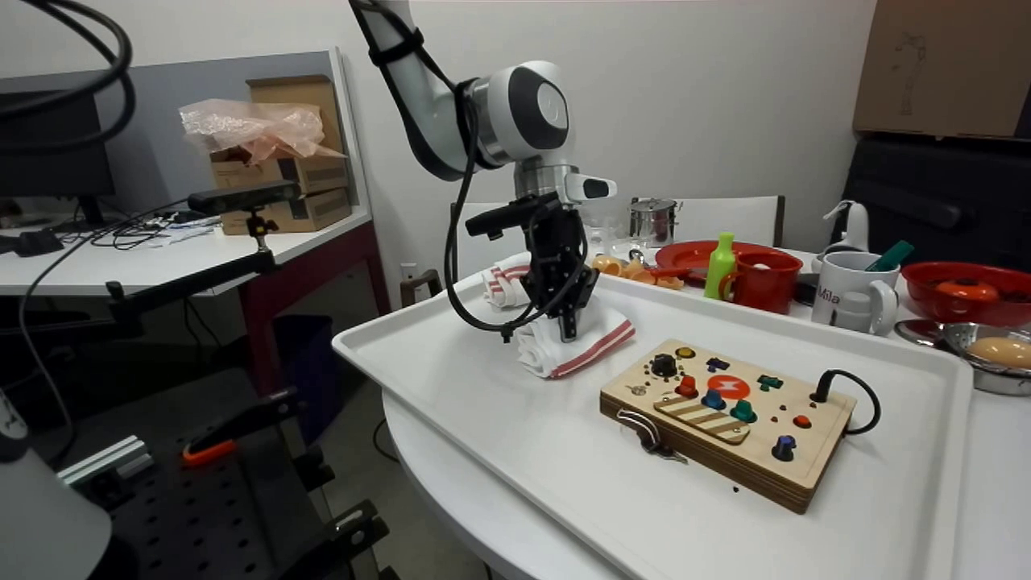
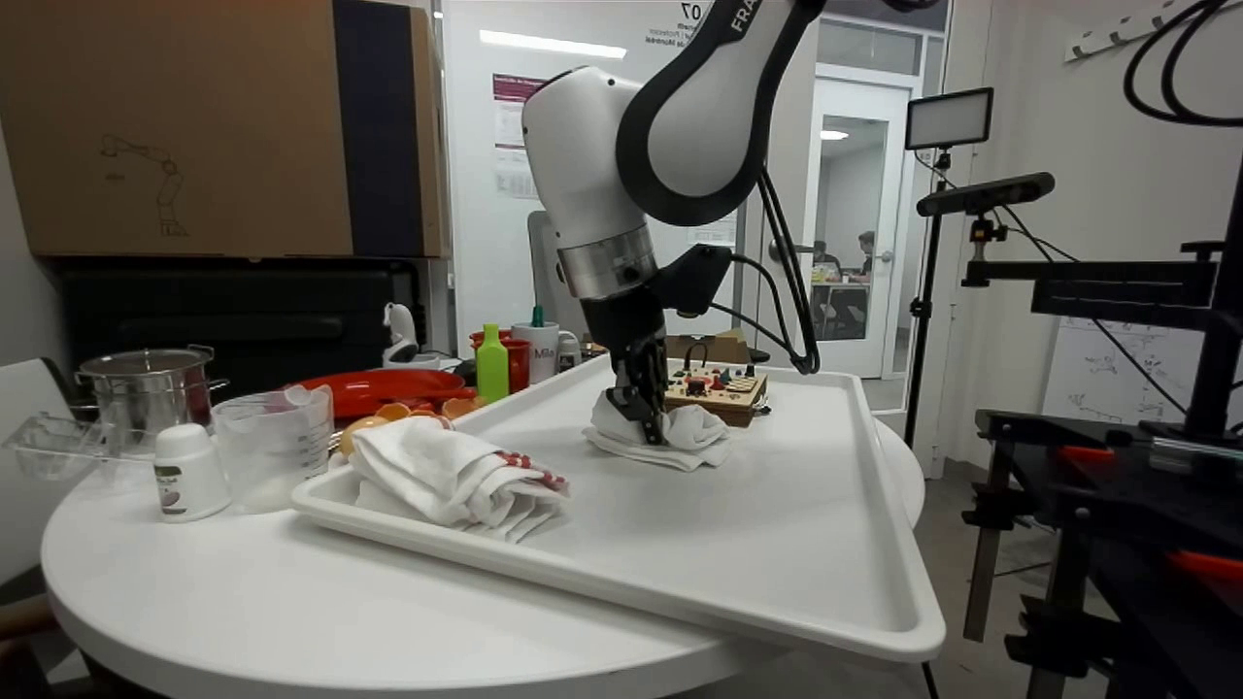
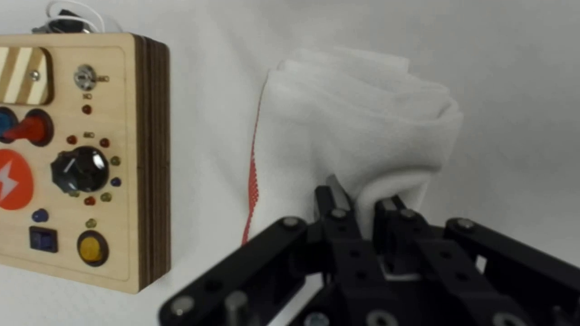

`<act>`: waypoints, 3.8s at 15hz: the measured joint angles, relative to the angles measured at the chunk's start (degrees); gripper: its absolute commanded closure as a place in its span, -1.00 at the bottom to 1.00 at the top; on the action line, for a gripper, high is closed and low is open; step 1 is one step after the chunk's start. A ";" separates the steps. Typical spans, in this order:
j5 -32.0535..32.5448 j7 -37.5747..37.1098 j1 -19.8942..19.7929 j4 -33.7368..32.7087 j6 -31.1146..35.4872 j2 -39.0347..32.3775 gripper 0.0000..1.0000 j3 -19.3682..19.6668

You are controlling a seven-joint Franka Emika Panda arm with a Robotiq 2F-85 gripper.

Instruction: Use the white towel to wipe the table

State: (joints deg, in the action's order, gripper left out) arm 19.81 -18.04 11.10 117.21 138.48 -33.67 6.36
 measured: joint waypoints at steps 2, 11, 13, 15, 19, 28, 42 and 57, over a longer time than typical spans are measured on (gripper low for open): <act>-0.42 0.00 0.16 0.19 0.00 0.25 0.93 -1.03; -2.30 0.07 1.19 3.44 0.04 2.50 0.93 -5.04; -2.10 0.11 2.08 4.18 0.04 2.81 0.73 -5.42; -1.93 0.12 2.91 4.56 0.04 3.02 0.73 -5.47; -1.91 0.17 3.18 4.79 0.04 3.16 0.73 -5.47; -1.93 0.22 4.81 4.78 0.04 3.16 0.93 -7.63; -4.13 0.02 9.00 6.09 0.04 3.63 0.93 -11.22; -8.63 -4.74 8.71 15.49 3.94 8.64 0.93 -11.00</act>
State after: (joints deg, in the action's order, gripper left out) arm 11.18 -22.77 19.81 132.70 142.42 -25.03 -4.64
